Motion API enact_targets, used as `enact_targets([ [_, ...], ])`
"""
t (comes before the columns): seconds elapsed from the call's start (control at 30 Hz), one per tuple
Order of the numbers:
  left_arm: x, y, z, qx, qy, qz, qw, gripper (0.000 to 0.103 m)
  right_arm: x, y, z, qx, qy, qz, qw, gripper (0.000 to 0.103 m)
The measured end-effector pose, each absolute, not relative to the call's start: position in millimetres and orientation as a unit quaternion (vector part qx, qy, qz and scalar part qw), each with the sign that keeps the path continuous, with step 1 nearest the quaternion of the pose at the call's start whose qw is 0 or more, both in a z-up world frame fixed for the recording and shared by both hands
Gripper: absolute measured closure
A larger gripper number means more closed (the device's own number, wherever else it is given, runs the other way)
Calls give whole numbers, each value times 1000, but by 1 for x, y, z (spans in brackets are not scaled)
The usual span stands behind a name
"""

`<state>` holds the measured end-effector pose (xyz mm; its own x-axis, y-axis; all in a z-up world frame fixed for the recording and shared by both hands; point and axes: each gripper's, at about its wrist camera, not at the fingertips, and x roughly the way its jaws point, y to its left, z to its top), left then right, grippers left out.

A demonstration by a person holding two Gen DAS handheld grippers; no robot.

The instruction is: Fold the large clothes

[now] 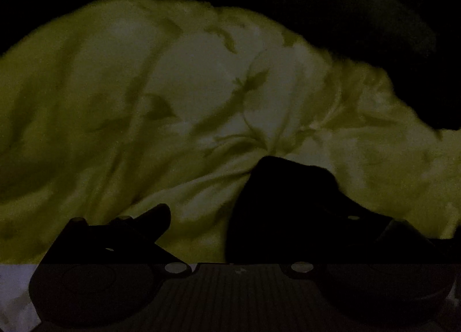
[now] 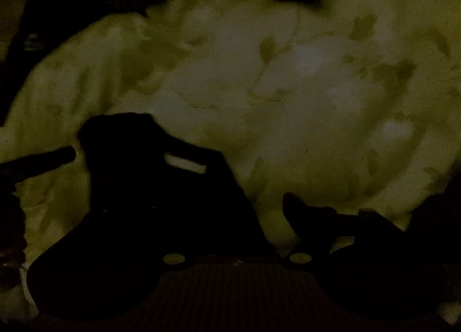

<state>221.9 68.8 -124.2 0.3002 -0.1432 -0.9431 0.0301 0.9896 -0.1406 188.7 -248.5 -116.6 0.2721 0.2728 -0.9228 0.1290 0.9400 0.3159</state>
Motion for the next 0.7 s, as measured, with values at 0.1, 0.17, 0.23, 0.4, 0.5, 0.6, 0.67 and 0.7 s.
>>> enact_targets([
  [0.1, 232, 56, -145, -38, 602, -61, 795, 0, 196, -244, -148, 176, 628, 32, 758, 31],
  [0.17, 234, 50, -154, -26, 606, -68, 792, 0, 193, -238, -160, 173, 636, 35, 751, 41],
  [0.23, 228, 42, -154, -12, 603, -75, 794, 21, 185, -233, -165, 171, 639, 35, 750, 89],
  [0.4, 199, 40, -121, -47, 565, -110, 817, 51, 163, -248, -153, 230, 615, 23, 754, 94],
  [0.5, 178, 53, -87, -84, 529, -110, 837, 55, 150, -259, -127, 259, 591, 36, 763, 94],
  [0.6, 164, 69, -43, -126, 491, -106, 856, 55, 135, -270, -81, 268, 549, 57, 790, 94],
  [0.67, 161, 74, -11, -133, 460, -107, 871, 56, 126, -281, -44, 274, 508, 72, 814, 95],
  [0.7, 159, 74, 9, -135, 442, -104, 881, 56, 121, -286, -23, 279, 484, 82, 825, 95],
])
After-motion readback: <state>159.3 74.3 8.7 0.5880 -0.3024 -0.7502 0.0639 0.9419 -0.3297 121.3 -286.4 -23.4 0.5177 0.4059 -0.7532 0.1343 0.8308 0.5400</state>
